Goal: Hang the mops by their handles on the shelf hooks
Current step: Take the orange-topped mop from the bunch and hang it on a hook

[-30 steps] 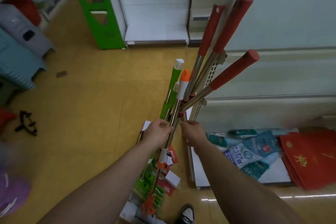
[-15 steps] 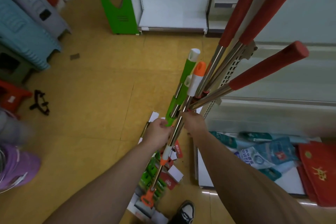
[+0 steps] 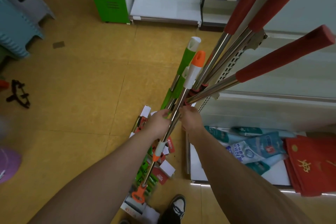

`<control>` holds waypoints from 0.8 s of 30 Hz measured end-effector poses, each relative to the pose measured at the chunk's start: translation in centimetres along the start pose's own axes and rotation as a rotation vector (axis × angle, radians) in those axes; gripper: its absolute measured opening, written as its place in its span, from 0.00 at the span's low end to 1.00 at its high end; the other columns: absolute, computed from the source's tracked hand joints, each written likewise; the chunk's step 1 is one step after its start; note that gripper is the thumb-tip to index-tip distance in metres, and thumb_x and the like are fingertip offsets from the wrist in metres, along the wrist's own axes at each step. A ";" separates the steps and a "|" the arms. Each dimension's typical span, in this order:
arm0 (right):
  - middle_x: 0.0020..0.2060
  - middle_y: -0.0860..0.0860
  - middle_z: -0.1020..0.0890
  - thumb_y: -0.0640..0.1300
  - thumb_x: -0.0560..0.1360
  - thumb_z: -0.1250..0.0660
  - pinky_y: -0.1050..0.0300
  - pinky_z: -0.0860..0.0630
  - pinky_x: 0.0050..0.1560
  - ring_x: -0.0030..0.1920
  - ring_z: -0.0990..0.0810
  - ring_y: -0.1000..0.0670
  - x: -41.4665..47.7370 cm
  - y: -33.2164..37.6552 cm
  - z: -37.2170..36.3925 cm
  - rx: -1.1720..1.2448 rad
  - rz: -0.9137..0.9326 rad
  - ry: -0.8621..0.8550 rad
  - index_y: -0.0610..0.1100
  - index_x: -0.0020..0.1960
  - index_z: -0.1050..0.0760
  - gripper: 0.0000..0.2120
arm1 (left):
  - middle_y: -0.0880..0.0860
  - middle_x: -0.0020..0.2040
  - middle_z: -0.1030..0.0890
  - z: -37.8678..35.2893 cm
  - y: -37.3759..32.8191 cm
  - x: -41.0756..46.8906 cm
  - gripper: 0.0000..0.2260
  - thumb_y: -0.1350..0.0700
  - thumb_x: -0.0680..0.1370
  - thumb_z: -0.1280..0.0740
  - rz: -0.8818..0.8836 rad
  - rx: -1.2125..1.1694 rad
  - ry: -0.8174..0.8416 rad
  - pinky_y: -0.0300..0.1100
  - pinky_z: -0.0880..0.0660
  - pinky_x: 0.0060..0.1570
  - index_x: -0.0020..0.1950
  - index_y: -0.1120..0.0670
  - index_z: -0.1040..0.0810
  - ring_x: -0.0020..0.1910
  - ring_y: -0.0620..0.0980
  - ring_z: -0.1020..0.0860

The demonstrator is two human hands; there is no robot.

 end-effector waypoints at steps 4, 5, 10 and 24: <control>0.55 0.43 0.15 0.45 0.81 0.33 0.44 0.19 0.62 0.56 0.15 0.43 0.1 -0.3 0.0 0.026 0.011 0.007 0.40 0.61 0.19 0.13 | 0.52 0.71 0.24 -0.6 0.4 0.2 0.24 0.61 0.80 0.35 0.008 -0.029 0.045 0.48 0.21 0.53 0.77 0.52 0.30 0.60 0.55 0.20; 0.58 0.45 0.15 0.46 0.80 0.32 0.44 0.20 0.64 0.58 0.16 0.44 -0.2 -0.2 0.2 0.029 0.016 0.007 0.42 0.63 0.19 0.14 | 0.53 0.70 0.23 -0.6 0.7 0.2 0.24 0.61 0.80 0.35 0.018 -0.036 0.048 0.48 0.22 0.56 0.77 0.54 0.29 0.60 0.55 0.20; 0.55 0.50 0.14 0.51 0.79 0.28 0.43 0.19 0.64 0.57 0.15 0.47 -1.4 0.6 -0.1 -0.007 0.087 0.043 0.49 0.63 0.17 0.15 | 0.52 0.57 0.16 -0.7 2.4 -0.8 0.17 0.63 0.78 0.31 0.028 -0.036 0.073 0.58 0.21 0.62 0.67 0.55 0.21 0.57 0.56 0.17; 0.52 0.50 0.14 0.59 0.79 0.31 0.42 0.17 0.59 0.53 0.14 0.47 -12.2 0.1 -3.1 -0.121 0.179 0.008 0.48 0.58 0.19 0.16 | 0.49 0.59 0.16 2.5 4.6 -10.1 0.20 0.42 0.76 0.30 -0.093 0.008 0.149 0.50 0.23 0.62 0.66 0.46 0.21 0.59 0.51 0.18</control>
Point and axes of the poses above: each hand's wrist, its own x-axis towards the middle knuckle, its own z-axis out of the back of the hand, y = z × x, the point moved 10 cm from there along x, towards the middle knuckle
